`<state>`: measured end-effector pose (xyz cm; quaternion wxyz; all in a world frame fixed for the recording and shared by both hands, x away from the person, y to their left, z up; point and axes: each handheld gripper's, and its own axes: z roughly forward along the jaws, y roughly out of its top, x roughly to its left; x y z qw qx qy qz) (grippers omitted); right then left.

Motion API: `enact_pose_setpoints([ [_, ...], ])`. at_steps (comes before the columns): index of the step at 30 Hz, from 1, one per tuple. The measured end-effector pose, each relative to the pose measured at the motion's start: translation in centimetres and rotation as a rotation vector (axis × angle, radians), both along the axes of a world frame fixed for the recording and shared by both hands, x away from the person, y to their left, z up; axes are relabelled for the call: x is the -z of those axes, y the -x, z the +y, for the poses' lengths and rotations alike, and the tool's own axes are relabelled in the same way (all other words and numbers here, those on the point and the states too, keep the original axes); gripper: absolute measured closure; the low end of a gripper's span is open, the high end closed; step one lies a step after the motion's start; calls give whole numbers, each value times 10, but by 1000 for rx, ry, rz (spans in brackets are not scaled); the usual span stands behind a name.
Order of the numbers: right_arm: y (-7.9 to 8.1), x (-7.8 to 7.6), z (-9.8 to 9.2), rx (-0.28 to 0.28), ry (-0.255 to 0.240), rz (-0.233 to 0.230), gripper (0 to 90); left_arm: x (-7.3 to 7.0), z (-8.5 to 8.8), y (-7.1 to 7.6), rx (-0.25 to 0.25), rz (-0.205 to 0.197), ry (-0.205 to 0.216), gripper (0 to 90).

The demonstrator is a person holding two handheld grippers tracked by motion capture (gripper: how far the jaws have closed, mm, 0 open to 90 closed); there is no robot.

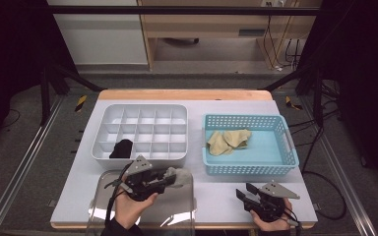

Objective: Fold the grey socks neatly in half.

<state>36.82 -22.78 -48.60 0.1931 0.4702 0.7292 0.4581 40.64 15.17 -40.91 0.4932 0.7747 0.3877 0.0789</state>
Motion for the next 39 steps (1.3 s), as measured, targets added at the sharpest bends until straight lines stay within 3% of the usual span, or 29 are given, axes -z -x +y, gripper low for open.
enact_pose_setpoints([
  [9,-1,2,-1,3,20,2,502,-20,34,-10,-83,-34,21,655],
  [16,-2,1,-1,10,17,8,502,-29,51,-21,-135,-44,26,655],
  [30,-3,-1,0,13,16,7,502,-38,62,-41,-173,-42,-5,655],
  [39,-4,0,1,6,23,9,505,-44,77,-55,-216,-30,-61,655],
])
